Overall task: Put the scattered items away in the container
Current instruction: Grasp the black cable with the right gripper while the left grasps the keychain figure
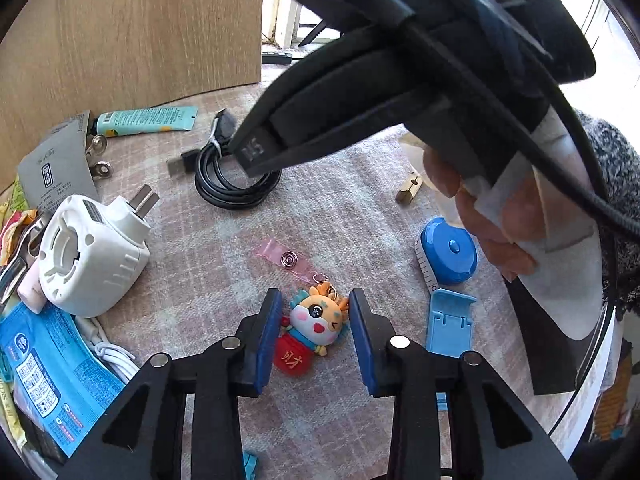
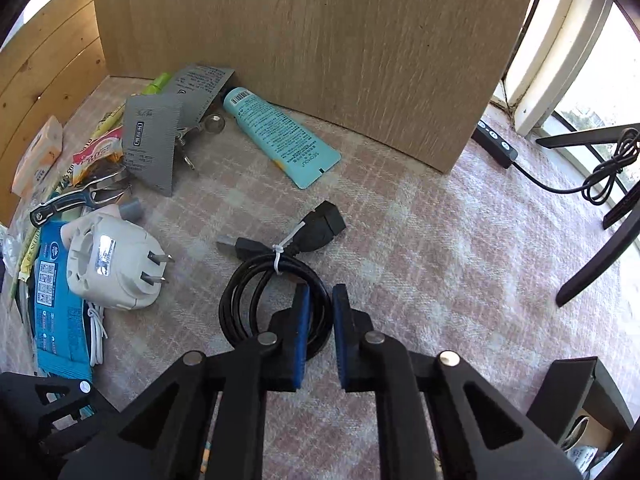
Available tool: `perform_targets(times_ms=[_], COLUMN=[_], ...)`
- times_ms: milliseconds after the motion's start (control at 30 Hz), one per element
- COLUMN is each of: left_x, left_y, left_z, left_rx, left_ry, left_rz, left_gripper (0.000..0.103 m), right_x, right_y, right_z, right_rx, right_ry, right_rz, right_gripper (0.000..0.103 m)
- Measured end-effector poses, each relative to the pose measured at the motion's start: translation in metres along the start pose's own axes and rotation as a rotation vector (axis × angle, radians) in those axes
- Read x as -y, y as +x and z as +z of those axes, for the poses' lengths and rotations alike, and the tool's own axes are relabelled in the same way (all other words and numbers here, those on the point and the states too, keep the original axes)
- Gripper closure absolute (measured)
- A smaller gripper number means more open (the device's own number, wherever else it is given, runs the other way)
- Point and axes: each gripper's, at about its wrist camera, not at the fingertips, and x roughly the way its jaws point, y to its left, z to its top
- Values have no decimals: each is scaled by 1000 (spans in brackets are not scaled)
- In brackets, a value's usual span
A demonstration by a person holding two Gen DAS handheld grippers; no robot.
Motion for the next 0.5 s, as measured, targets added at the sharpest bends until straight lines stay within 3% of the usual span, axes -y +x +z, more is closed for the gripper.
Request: perform_targets(times_ms=[233, 500], left_x=[-16, -9], left_y=[-13, -45], left_z=[-6, -1], left_rx=[1, 54], left_ry=[-93, -115], left_rz=[-40, -53], left_gripper=[73, 73], right_x=[27, 45], right_y=[-27, -75], right_z=[-17, -25], right_rx=[49, 136], right_ry=[128, 201], right_rz=[23, 3], right_gripper=[95, 96])
